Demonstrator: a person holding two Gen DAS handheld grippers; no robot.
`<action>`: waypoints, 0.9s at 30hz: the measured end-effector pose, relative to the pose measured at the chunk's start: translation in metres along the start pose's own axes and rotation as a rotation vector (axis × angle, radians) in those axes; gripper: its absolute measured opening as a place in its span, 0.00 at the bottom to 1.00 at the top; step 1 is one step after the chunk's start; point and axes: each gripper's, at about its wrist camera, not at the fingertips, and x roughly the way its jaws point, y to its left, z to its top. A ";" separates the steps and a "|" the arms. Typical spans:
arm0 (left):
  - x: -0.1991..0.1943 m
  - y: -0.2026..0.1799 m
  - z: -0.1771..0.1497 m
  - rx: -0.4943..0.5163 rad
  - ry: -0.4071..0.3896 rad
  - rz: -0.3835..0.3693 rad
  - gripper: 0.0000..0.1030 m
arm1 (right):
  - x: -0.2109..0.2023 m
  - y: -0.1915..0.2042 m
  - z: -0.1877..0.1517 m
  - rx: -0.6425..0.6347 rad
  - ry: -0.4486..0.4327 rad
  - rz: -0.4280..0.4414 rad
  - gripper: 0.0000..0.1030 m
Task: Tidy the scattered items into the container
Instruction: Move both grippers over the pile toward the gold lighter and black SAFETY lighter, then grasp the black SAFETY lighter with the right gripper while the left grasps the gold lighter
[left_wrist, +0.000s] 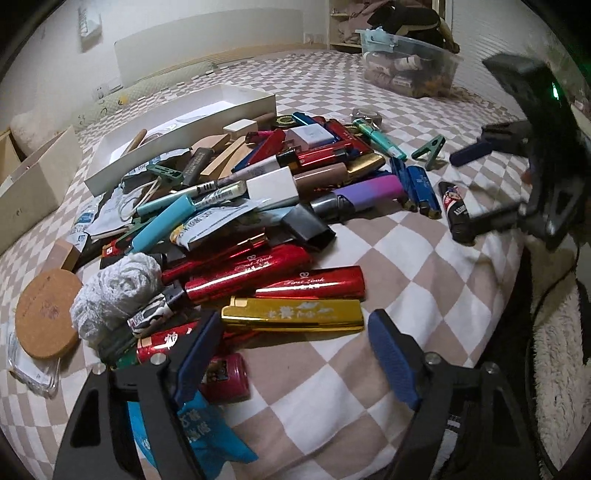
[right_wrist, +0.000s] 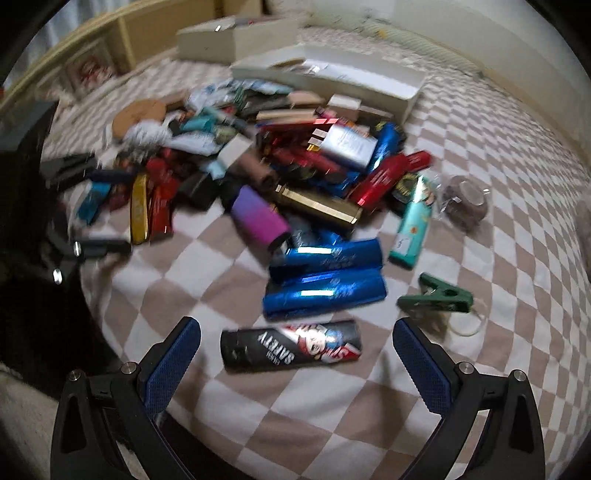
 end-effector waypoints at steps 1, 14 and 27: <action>0.000 0.001 0.000 -0.007 -0.001 -0.007 0.78 | 0.003 0.000 -0.002 -0.009 0.017 0.003 1.00; -0.005 0.013 0.001 -0.084 -0.021 -0.080 0.66 | 0.016 -0.003 -0.007 0.020 0.074 -0.014 0.82; -0.006 -0.009 0.001 0.029 -0.035 -0.021 0.84 | 0.013 -0.006 -0.009 0.141 0.063 -0.003 0.82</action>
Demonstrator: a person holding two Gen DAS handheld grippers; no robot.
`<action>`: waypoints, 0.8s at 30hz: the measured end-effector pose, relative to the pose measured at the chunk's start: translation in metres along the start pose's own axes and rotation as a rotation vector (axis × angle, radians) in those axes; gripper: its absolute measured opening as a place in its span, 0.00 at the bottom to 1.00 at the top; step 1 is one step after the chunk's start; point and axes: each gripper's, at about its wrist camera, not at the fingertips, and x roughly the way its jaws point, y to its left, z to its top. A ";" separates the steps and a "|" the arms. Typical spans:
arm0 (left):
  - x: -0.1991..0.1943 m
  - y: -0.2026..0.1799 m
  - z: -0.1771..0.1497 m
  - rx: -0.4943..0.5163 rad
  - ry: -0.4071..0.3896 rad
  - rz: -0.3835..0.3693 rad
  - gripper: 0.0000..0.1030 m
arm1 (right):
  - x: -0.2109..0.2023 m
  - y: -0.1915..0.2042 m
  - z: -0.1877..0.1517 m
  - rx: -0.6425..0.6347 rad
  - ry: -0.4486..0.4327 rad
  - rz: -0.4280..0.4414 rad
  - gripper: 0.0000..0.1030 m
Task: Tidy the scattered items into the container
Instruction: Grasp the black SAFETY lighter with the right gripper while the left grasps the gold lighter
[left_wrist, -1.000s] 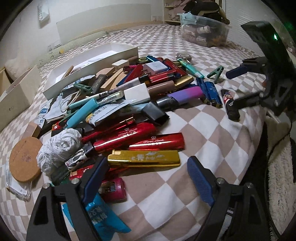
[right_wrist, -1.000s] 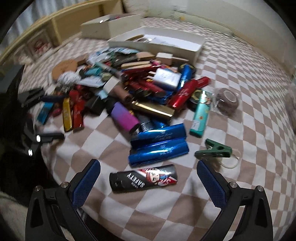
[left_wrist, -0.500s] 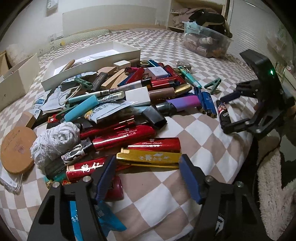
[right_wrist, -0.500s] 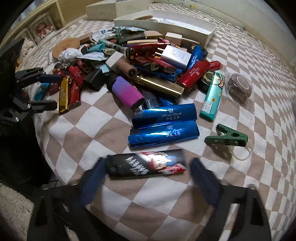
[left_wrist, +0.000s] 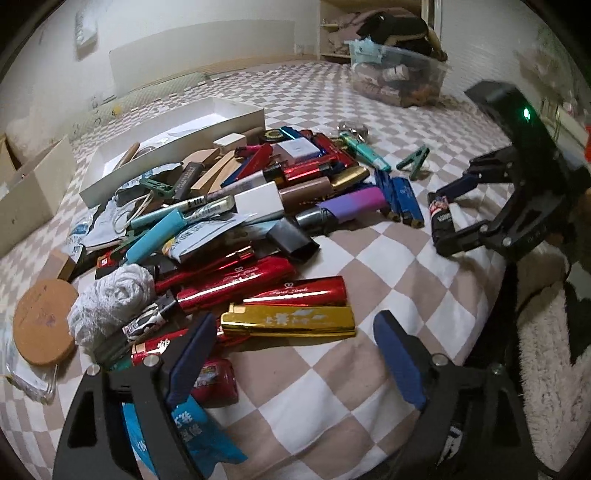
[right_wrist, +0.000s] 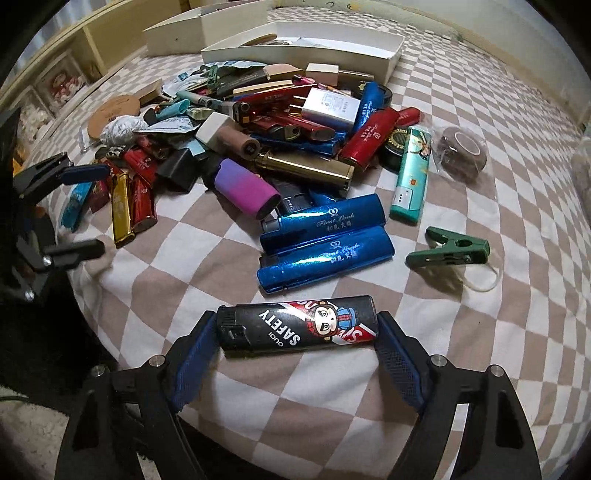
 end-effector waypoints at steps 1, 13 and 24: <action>0.002 -0.001 0.000 0.004 0.008 0.004 0.84 | -0.001 0.001 0.000 0.007 -0.001 0.003 0.82; 0.012 -0.007 0.001 0.012 0.029 0.048 0.78 | -0.006 0.019 -0.005 0.034 -0.032 0.034 0.82; 0.003 -0.003 0.003 -0.027 0.006 0.049 0.78 | -0.011 0.018 -0.003 0.083 -0.059 0.011 0.82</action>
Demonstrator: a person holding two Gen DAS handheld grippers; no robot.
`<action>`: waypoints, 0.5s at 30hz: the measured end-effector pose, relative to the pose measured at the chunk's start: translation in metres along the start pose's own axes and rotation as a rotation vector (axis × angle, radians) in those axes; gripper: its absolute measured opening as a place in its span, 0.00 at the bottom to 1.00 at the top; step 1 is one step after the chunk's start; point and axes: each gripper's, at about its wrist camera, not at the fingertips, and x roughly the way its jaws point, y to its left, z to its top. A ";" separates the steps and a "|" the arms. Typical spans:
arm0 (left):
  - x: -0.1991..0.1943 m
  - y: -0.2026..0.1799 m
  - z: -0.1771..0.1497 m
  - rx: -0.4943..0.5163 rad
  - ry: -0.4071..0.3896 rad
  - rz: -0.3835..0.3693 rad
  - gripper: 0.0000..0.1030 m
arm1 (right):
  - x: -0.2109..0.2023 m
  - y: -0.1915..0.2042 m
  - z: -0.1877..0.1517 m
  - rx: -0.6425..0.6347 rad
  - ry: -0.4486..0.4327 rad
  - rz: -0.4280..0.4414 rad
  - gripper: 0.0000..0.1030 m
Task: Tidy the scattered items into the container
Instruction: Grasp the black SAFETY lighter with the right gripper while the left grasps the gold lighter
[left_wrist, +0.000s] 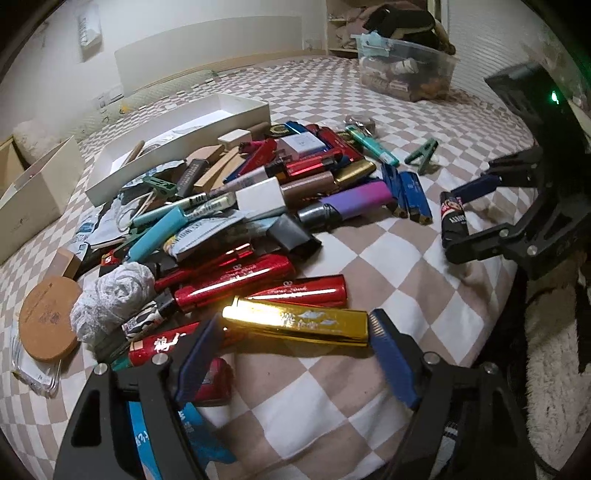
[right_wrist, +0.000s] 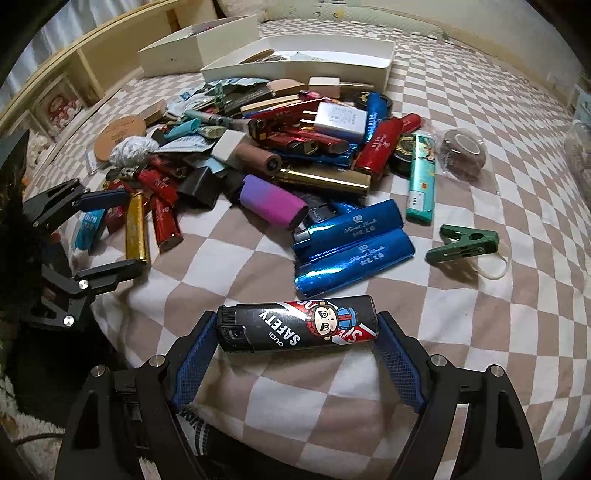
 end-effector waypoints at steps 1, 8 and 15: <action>-0.001 0.002 0.001 -0.014 0.000 0.001 0.78 | 0.000 -0.001 0.001 0.005 -0.004 -0.004 0.82; -0.005 0.020 0.007 -0.177 0.029 -0.017 0.78 | -0.005 -0.005 0.016 0.068 -0.069 -0.030 0.82; -0.010 0.044 0.019 -0.271 -0.001 0.022 0.78 | -0.003 0.001 0.046 0.128 -0.139 0.009 0.82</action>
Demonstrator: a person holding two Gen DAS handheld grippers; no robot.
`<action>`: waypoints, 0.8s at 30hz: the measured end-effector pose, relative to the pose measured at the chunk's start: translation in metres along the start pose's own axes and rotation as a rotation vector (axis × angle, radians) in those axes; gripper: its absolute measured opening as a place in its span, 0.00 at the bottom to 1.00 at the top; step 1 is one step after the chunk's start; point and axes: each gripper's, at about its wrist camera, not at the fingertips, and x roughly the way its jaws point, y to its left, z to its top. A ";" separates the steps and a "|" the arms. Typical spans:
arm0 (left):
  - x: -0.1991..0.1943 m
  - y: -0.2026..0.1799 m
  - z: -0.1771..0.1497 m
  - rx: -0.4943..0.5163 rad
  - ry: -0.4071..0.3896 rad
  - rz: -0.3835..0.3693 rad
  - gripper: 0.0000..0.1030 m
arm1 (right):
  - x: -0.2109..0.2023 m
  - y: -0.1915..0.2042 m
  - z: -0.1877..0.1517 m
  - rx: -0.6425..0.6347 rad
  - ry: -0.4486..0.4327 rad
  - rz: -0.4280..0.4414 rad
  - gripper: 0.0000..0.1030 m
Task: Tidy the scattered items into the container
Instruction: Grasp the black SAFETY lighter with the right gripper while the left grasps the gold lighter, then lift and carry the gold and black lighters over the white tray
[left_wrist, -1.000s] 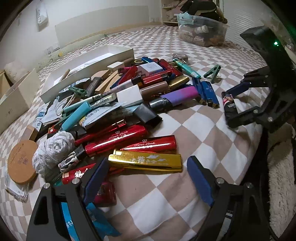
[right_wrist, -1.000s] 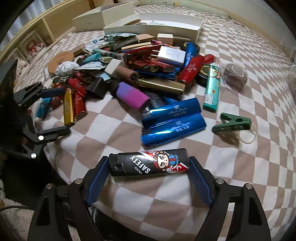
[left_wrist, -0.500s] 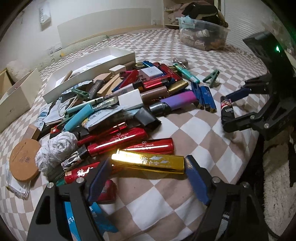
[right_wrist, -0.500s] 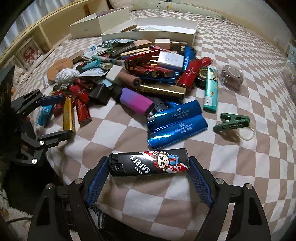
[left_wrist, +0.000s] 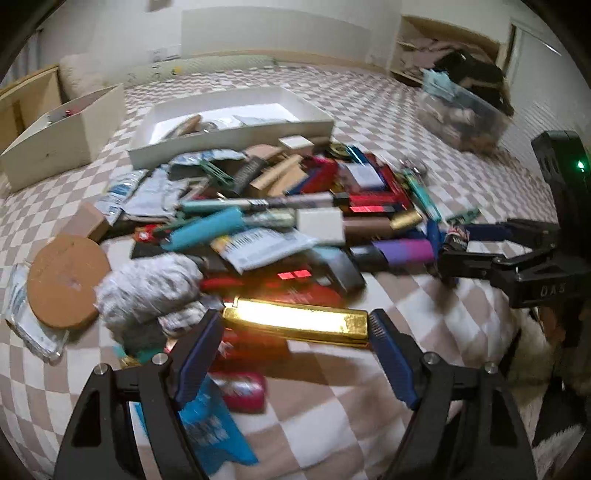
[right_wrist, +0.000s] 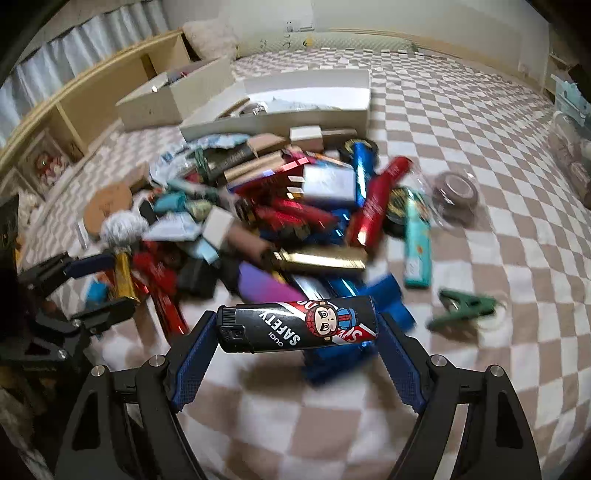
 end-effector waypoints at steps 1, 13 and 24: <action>0.000 0.003 0.003 -0.009 -0.007 0.005 0.78 | 0.001 0.003 0.005 0.004 -0.011 0.007 0.82; -0.005 0.030 0.054 -0.073 -0.104 0.049 0.78 | -0.003 0.019 0.065 0.007 -0.122 -0.016 0.82; -0.011 0.045 0.099 -0.067 -0.173 0.081 0.78 | -0.007 0.024 0.108 -0.007 -0.182 -0.046 0.82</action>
